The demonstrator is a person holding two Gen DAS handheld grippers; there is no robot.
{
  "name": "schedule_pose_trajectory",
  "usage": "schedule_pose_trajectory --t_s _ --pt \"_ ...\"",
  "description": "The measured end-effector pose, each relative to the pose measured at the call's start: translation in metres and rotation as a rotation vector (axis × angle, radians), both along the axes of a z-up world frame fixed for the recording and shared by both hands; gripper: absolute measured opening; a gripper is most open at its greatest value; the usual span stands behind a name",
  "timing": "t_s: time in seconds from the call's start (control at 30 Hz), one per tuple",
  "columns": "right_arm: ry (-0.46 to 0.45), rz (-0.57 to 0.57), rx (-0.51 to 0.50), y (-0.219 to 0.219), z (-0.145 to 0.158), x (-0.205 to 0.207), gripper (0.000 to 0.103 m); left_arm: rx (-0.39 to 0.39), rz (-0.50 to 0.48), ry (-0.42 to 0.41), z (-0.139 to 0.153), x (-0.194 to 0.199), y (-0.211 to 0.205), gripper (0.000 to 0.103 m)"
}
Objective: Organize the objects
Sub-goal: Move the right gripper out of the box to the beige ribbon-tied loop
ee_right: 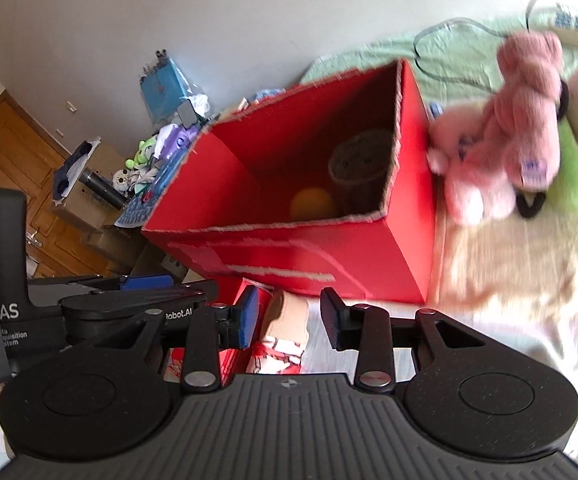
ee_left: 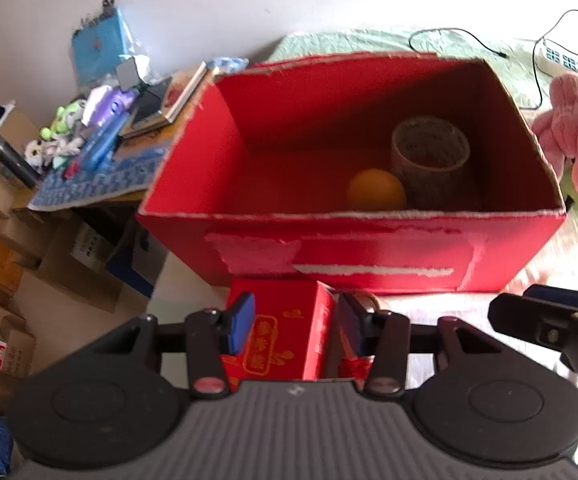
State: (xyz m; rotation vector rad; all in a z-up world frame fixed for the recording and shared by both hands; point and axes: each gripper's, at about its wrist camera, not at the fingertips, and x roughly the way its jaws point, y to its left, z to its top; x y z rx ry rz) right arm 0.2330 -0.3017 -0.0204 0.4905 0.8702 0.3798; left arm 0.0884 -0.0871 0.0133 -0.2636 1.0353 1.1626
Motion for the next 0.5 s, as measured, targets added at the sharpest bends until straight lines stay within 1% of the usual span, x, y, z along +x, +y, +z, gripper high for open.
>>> schedule_pose_trajectory --t_s 0.23,0.3,0.5 --pt "0.085 -0.012 0.047 -0.002 -0.018 0.000 0.037 -0.065 -0.034 -0.032 -0.015 -0.017 0.000 0.049" --pt "0.113 -0.013 0.064 -0.002 -0.023 0.003 0.038 -0.092 -0.055 -0.065 -0.017 -0.024 -0.001 0.046" --pt "0.181 0.001 0.125 0.002 -0.036 0.009 0.038 -0.166 -0.120 -0.171 -0.021 -0.039 -0.012 0.042"
